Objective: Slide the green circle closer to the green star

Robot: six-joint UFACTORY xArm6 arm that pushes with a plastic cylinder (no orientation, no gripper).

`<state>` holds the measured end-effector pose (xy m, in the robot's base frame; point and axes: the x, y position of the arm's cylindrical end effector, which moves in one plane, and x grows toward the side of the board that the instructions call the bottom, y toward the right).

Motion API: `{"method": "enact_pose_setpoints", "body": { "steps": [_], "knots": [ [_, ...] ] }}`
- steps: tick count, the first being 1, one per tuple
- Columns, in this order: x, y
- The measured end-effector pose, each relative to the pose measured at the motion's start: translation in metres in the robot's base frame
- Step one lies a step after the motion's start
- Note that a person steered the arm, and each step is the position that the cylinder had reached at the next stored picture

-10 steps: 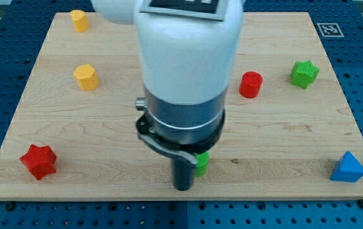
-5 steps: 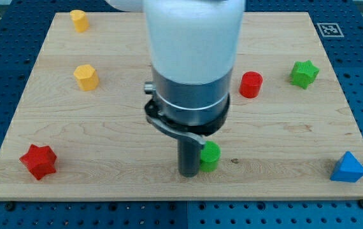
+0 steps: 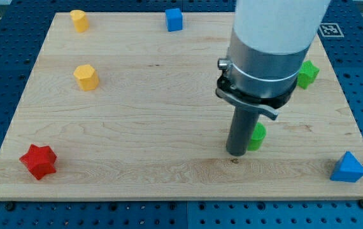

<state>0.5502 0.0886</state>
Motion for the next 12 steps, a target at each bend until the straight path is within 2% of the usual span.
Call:
{"method": "enact_pose_setpoints", "body": {
  "steps": [6,8,12],
  "knots": [
    [-0.054,0.110],
    [-0.060,0.145],
    [-0.046,0.150]
  ]
}}
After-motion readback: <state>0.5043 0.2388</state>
